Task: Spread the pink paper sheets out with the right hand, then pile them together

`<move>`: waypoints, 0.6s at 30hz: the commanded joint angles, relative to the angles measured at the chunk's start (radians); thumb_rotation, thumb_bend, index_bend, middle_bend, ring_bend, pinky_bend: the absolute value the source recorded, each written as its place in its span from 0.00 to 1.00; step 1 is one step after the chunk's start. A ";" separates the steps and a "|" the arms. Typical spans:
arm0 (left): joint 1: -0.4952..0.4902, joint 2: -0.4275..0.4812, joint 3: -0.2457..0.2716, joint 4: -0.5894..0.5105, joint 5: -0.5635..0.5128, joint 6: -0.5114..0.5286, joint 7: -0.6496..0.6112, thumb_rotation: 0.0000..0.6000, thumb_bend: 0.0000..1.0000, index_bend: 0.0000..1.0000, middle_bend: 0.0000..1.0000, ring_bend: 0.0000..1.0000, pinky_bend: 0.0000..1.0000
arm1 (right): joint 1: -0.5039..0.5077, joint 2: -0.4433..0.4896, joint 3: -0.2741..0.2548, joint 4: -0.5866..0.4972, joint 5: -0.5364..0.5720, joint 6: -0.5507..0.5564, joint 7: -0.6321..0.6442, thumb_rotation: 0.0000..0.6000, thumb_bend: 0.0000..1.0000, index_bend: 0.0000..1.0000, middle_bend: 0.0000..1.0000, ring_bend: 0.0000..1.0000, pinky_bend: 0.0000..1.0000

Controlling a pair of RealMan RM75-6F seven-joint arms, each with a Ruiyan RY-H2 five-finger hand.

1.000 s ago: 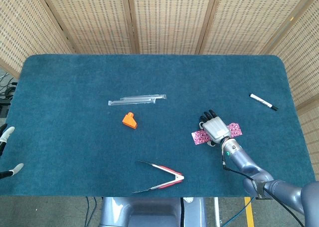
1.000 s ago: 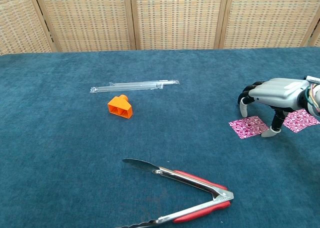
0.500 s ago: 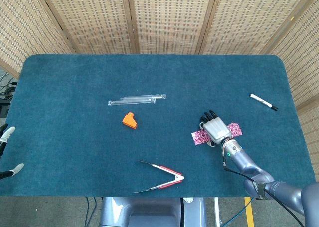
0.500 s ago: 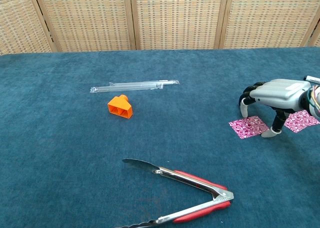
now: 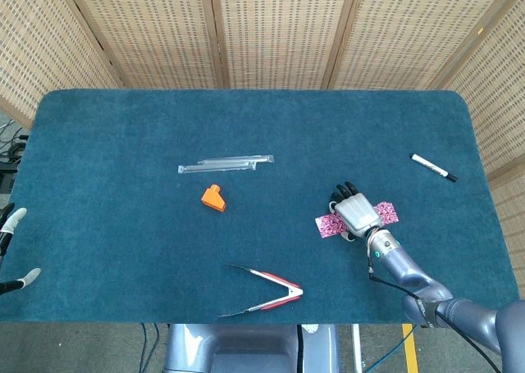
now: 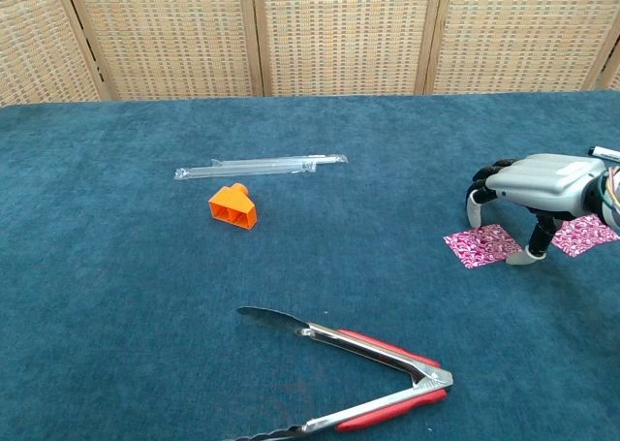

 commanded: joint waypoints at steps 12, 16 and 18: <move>0.000 -0.003 0.001 0.008 -0.003 -0.003 -0.005 1.00 0.01 0.00 0.00 0.00 0.00 | -0.002 -0.002 0.000 0.001 -0.001 0.000 0.001 1.00 0.31 0.51 0.22 0.00 0.00; 0.000 -0.003 0.000 0.009 -0.001 -0.002 -0.007 1.00 0.01 0.00 0.00 0.00 0.00 | -0.001 0.007 0.005 -0.012 -0.003 0.005 -0.002 1.00 0.31 0.51 0.22 0.00 0.00; 0.000 -0.003 0.000 0.010 -0.002 -0.001 -0.008 1.00 0.01 0.00 0.00 0.00 0.00 | 0.001 0.012 0.008 -0.019 -0.003 0.009 -0.004 1.00 0.31 0.51 0.22 0.00 0.00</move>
